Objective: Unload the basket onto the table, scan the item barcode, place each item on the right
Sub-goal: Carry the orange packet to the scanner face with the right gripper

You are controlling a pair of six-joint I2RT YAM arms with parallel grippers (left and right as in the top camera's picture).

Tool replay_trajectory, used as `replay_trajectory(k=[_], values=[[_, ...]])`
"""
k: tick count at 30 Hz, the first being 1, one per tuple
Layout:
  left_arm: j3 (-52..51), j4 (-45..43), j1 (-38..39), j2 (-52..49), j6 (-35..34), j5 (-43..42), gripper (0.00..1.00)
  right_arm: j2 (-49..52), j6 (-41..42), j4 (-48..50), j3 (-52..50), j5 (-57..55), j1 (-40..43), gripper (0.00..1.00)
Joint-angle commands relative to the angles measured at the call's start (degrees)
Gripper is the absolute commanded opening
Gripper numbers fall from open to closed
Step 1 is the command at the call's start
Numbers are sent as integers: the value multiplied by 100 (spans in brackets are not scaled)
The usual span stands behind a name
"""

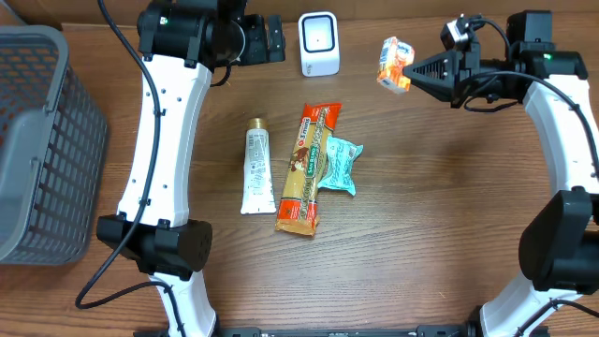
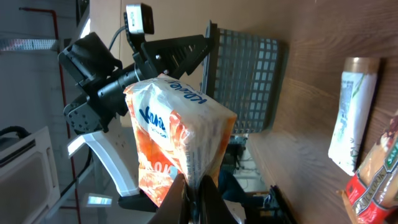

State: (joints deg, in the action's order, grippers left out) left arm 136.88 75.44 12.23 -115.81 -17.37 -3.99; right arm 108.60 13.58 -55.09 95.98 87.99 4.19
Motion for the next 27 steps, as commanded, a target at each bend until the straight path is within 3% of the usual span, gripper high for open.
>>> replay_trajectory(k=[1, 3, 10, 20, 27], values=[[4, -4, -31, -55, 109, 55, 100, -144, 146, 306, 199, 192, -205, 4], [4, -2, -31, -55, 111, 55, 100, -144, 144, 610, 199, -20, -282, 4], [4, -2, -31, -55, 109, 55, 100, -144, 557, 608, 299, -3467, -894, 4], [4, -4, -31, -55, 109, 55, 100, 109, -55, -264, 2146, -8548, -2118, 3], [4, -4, -31, -55, 109, 55, 100, 774, -1266, 1196, 2367, -10347, -2518, 4]])
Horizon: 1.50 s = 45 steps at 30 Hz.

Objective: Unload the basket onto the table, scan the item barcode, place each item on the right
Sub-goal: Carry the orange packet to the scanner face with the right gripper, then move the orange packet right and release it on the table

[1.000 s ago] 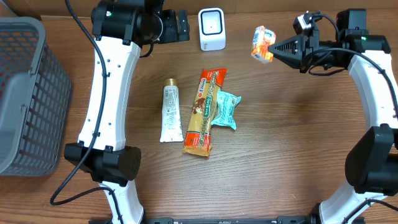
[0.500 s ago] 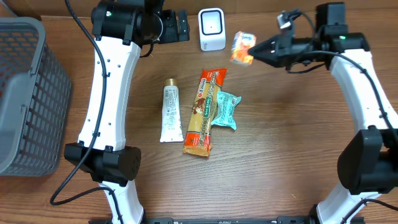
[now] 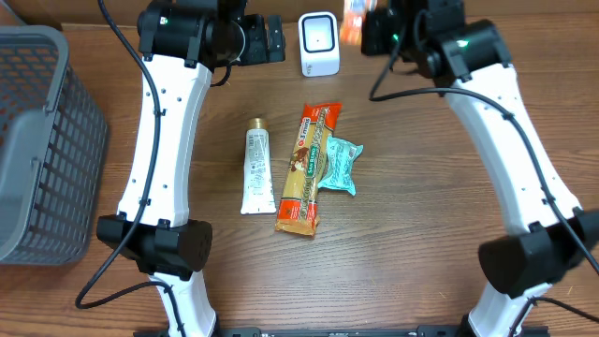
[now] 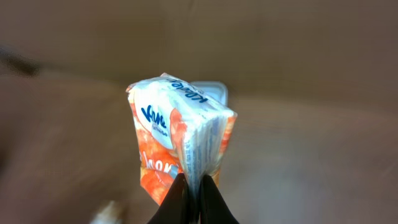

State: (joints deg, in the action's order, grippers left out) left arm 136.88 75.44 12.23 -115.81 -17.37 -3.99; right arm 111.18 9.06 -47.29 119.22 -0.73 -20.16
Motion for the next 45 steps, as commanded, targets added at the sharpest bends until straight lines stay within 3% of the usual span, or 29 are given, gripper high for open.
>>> replay_trajectory(k=[1, 11, 18, 26, 37, 45], values=[[4, -2, -31, -55, 109, 55, 100, 629, -992, 627, 44, -1521, -109, 4], [4, -2, -31, -55, 109, 57, 100, 1794, -3237, 2037, 42, -1725, -417, 4], [4, -4, -31, -55, 98, -24, 100, 2461, -3939, 2522, 42, -1915, -577, 4], [15, 85, -164, -50, 155, 341, 100, 2608, -3941, 2632, 42, -2026, -605, 4], [15, 501, -1034, -11, 151, 289, 100, 2496, -3891, 2553, 46, -2026, -640, 4], [15, 533, -1143, -11, 153, 293, 100, 1373, -2498, 1853, 46, -1792, -638, 4]])
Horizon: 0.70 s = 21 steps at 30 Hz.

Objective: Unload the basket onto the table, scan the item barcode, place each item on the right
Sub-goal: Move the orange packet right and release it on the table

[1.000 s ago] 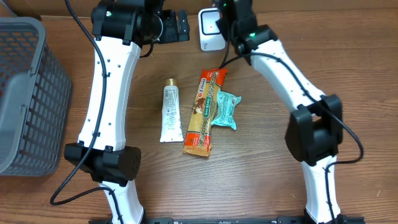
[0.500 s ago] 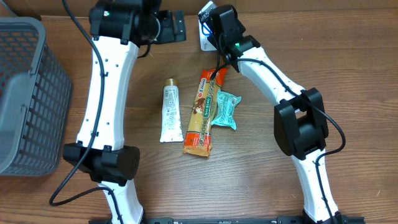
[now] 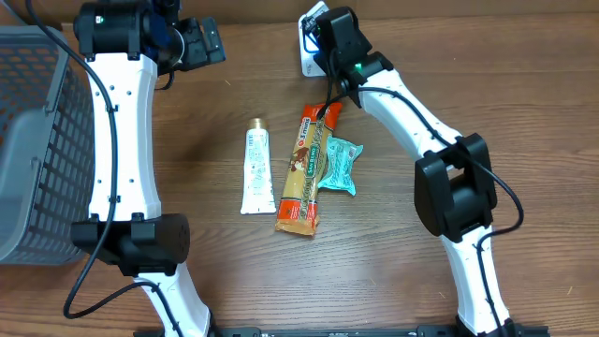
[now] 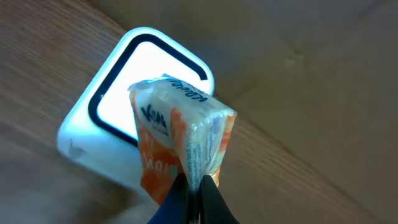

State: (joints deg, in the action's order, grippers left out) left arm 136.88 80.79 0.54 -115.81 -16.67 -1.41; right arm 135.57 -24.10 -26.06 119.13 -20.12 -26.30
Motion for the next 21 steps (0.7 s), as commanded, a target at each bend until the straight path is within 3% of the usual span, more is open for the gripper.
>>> replay_trajectory(k=[1, 9, 14, 17, 21], values=[[15, 0, 28, -11, 83, 35, 100, -1296, 986, -505, 55, 247, -20, 4], [15, 0, 28, -11, 83, 35, 100, -3051, 2708, -3143, 55, 1252, 214, 4], [15, 0, 24, -11, 85, 35, 100, -3217, 3215, -4916, 13, 1676, 835, 4], [15, 0, 24, -11, 83, 35, 100, -3180, 3228, -5471, -317, 1998, 1373, 4], [15, 0, 24, -11, 83, 35, 100, -3180, 3248, -5458, -1213, 2321, 2164, 4]])
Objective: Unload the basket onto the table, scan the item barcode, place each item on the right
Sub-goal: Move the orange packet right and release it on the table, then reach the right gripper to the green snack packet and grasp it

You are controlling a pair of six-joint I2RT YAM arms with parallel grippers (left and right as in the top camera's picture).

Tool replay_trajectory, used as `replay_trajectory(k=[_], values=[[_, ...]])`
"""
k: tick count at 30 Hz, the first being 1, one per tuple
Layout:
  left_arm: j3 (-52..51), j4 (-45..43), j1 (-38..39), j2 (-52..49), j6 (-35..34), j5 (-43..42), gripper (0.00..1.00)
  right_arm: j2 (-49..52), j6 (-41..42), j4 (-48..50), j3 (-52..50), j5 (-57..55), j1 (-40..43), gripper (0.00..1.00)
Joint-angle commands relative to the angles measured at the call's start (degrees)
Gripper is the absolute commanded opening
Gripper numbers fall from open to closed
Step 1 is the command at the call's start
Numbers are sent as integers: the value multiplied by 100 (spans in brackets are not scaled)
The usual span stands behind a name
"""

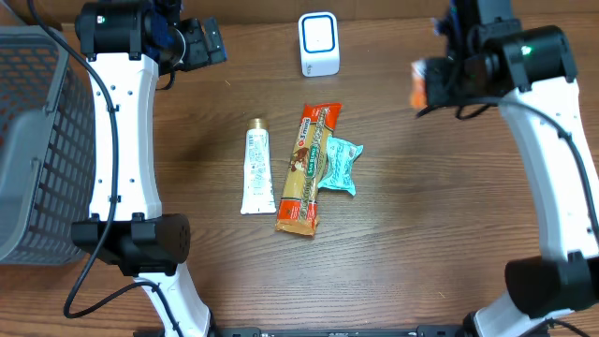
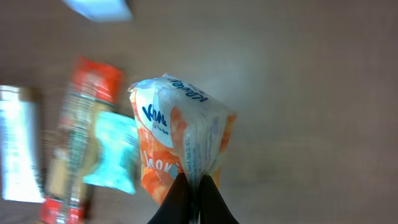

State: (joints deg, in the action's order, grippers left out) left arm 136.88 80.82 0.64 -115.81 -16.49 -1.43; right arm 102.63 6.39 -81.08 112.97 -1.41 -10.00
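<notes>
An orange and white tissue pack point(image 2: 180, 140) is pinched by its edge in my right gripper point(image 2: 194, 186), which is shut on it. Overhead, the pack point(image 1: 420, 84) hangs in the air at the right of the table, well to the right of the white barcode scanner point(image 1: 319, 43) at the back middle. The scanner shows only as a pale blur at the top left of the right wrist view. My left gripper point(image 1: 208, 42) hovers at the back left, holding nothing that I can see; its jaws are too small to read.
A white tube point(image 1: 255, 178), a long red and tan snack bag point(image 1: 306, 168) and a small teal packet point(image 1: 341, 165) lie together mid-table. A grey mesh basket point(image 1: 37, 140) stands at the left edge.
My right gripper has moved with the tissue pack from right in front of the scanner's lit window to the right side of the table. The left arm has not moved.
The right gripper first held the tissue pack up at the far right. Then it was near the scanner at the back, then right over the scanner's lit face, while the left arm had shifted left. Now the pack is back out to the right.
</notes>
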Motion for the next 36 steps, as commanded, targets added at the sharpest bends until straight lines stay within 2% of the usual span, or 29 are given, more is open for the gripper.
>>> replay_trajectory(k=[1, 4, 7, 13, 14, 16, 20, 24, 29, 33, 36], values=[[15, -4, 13, -11, 66, 37, 100, 114, 271, 131, -837, 472, 710, 3], [15, -2, 13, -11, 66, 37, 100, 114, 610, 638, -1714, 584, 1309, 4], [15, -2, 13, -11, 66, 37, 100, 114, 608, 1263, -2575, 1040, 1875, 4], [15, -2, 13, -11, 66, 37, 100, 114, 608, 1939, -3659, 1416, 2553, 4], [15, -2, 13, -11, 66, 37, 100, 114, 605, 1932, -3755, 1416, 2621, 9], [15, -4, 13, -11, 66, 37, 100, 114, 601, 1860, -3812, 1414, 2662, 31], [15, -4, 13, -11, 66, 37, 100, 109, 584, 1714, -3768, 1478, 2664, 35], [15, -2, 13, -11, 66, 37, 100, 90, 557, 1318, -3281, 1897, 2662, 38], [15, -2, 13, -11, 66, 37, 100, -2, 560, 1123, -2544, 3327, 2297, 41], [15, -2, 13, -11, 66, 37, 100, 13, 640, 1491, -2662, 3814, 1611, 69], [15, -2, 13, -11, 66, 37, 100, 15, 942, 2048, -2979, 3807, 1034, 75]])
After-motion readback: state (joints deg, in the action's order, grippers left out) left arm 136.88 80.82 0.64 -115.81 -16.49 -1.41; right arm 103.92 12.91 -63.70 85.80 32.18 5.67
